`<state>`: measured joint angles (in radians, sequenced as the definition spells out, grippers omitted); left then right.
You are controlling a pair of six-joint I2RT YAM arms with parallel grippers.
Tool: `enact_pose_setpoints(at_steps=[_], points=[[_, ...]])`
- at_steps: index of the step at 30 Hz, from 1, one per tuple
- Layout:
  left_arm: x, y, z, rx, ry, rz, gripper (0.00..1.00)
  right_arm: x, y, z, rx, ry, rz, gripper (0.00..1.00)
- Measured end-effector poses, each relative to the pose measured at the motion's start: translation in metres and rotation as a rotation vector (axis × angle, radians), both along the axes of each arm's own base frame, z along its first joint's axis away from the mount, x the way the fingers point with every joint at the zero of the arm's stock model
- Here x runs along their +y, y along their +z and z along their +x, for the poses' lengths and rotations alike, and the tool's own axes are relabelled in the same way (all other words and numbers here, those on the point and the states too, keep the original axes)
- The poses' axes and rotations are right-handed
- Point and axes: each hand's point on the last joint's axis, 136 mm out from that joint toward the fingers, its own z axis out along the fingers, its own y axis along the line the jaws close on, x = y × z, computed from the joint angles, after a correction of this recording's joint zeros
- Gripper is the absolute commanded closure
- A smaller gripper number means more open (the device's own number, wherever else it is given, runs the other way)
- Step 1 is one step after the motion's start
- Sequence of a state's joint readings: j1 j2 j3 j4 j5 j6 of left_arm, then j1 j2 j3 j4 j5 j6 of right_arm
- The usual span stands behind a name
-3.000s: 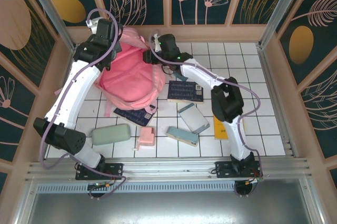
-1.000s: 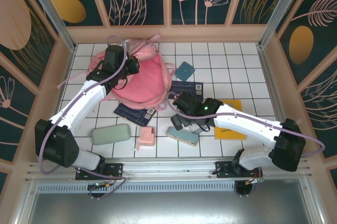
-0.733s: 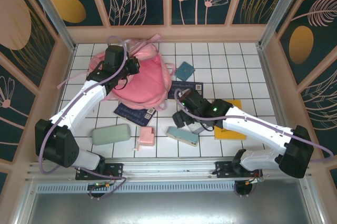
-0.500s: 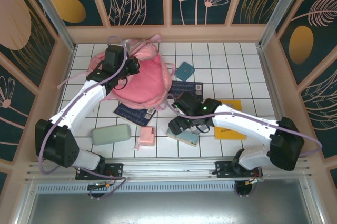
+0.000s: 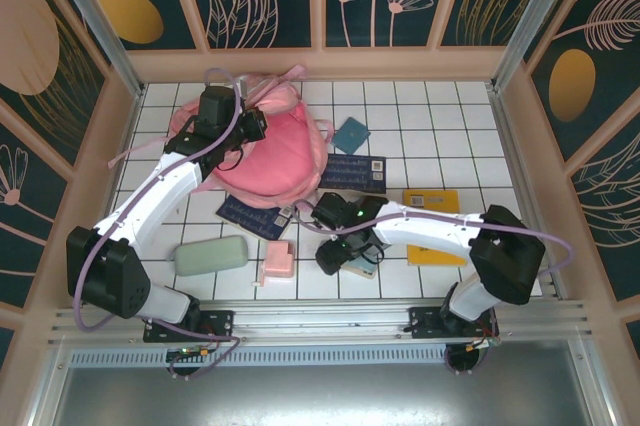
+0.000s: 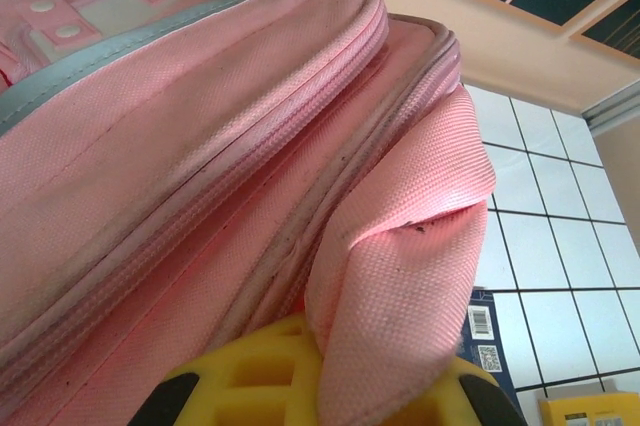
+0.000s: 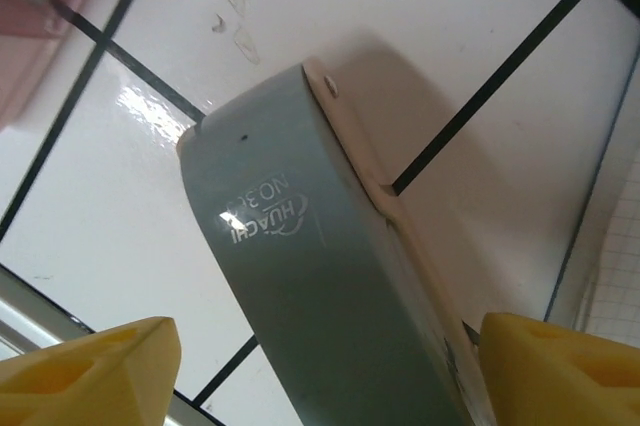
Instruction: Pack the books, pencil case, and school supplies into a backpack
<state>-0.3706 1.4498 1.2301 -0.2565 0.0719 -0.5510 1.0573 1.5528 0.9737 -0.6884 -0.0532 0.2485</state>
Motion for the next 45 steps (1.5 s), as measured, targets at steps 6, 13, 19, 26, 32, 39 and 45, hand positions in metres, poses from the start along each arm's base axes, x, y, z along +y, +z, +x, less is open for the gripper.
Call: enact_pose_setpoints(at_steps=[6, 13, 19, 26, 32, 39, 45], points=[[0.000, 0.003, -0.001, -0.007, -0.001, -0.006, 1.00, -0.004, -0.010, 0.003, -0.007, -0.001, -0.042, 0.27], [0.000, 0.005, 0.000, -0.014, 0.000, -0.010, 1.00, -0.006, -0.025, 0.012, -0.006, -0.016, -0.073, 0.46], [0.000, 0.006, 0.000, -0.016, 0.000, -0.010, 1.00, -0.004, -0.028, 0.025, -0.021, -0.056, -0.060, 0.56], [0.000, 0.007, 0.000, -0.019, 0.000, -0.011, 1.00, -0.002, -0.024, 0.050, -0.040, -0.175, -0.009, 0.56], [0.000, 0.007, 0.000, -0.021, 0.000, -0.012, 1.00, 0.004, -0.022, 0.065, -0.069, -0.255, 0.018, 0.42], [0.000, 0.008, -0.001, -0.022, 0.000, -0.013, 1.00, 0.011, -0.019, 0.062, -0.101, -0.252, 0.016, 0.41], [0.000, 0.008, -0.001, -0.022, 0.001, -0.015, 1.00, 0.007, -0.007, 0.050, -0.123, -0.248, 0.022, 0.42]])
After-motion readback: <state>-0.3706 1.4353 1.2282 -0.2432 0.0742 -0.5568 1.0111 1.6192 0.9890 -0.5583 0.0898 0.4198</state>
